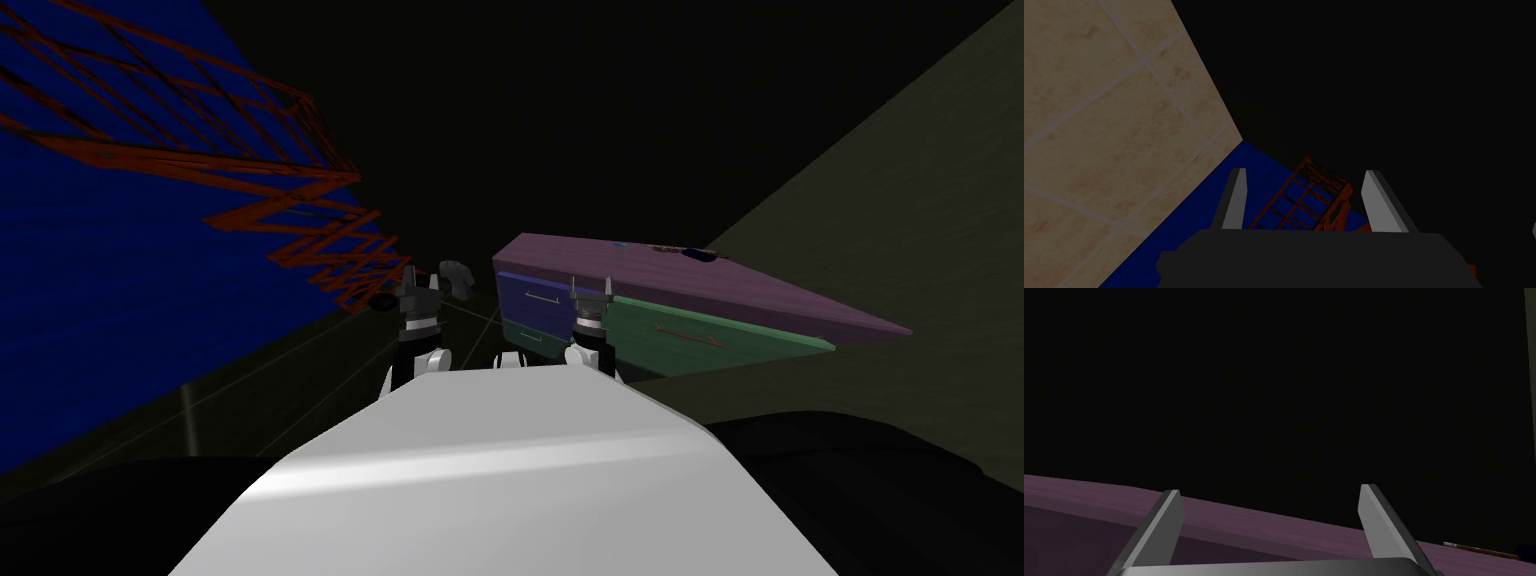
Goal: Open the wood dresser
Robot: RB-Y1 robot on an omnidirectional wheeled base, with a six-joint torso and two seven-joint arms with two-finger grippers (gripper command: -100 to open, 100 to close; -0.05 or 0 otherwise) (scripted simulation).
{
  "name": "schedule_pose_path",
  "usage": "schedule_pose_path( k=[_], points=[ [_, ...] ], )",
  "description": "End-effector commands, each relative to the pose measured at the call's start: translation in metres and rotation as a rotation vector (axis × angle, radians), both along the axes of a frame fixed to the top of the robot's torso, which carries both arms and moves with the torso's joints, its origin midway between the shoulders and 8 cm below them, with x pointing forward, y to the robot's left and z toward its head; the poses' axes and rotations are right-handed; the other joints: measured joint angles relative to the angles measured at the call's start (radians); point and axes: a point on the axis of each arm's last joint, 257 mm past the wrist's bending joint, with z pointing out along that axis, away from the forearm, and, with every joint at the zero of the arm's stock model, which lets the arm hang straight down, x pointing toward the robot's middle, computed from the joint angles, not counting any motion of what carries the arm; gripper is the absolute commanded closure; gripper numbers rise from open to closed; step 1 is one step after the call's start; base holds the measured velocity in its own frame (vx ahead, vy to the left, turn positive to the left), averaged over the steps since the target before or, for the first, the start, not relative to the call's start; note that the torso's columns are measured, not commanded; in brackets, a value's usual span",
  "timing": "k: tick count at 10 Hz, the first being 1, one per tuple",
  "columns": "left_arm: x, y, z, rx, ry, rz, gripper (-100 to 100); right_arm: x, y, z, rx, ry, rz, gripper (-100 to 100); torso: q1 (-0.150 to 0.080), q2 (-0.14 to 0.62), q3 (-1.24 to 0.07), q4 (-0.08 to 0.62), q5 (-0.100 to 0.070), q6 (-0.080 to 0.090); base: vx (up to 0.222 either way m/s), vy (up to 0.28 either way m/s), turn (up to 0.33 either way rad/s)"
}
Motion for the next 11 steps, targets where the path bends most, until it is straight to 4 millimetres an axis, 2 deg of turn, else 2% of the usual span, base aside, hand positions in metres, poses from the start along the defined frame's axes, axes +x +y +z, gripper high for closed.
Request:
schedule_pose_path(
  k=[1,4,6,9,10,11],
  points=[
    [0.000,0.000,0.000,0.000,0.000,0.000,0,0.002,-0.002,-0.006,0.098,-0.010,0.059,-100,0.001,0.000,0.000,0.000,0.000,0.000,0.000,0.032,0.008],
    [0.000,0.000,0.000,0.000,0.000,0.000,0,0.008,-0.005,-0.019,0.249,-0.019,0.136,-100,0.002,0.000,0.000,0.000,0.001,0.000,0.000,0.048,0.010],
    [0.000,0.000,0.000,0.000,0.000,0.000,0,0.008,-0.005,-0.019,0.276,-0.026,0.159,-100,0.001,0.000,0.000,0.000,0.000,0.000,0.004,0.034,0.002],
    [0.000,0.000,0.000,0.000,0.000,0.000,0,0.015,-0.008,-0.036,0.432,-0.034,0.230,-100,0.001,0.000,0.000,0.000,0.000,0.000,0.002,0.038,0.012],
    [0.000,0.000,0.000,0.000,0.000,0.000,0,0.015,-0.008,-0.036,0.454,-0.041,0.249,-100,0.002,0.000,0.000,0.000,0.001,0.000,0.001,0.044,0.004],
    [0.000,0.000,0.000,0.000,0.000,0.000,0,0.018,-0.009,-0.045,0.520,-0.041,0.271,-100,0.002,0.000,0.000,0.000,0.001,0.000,0.005,0.052,0.011]
  ],
)
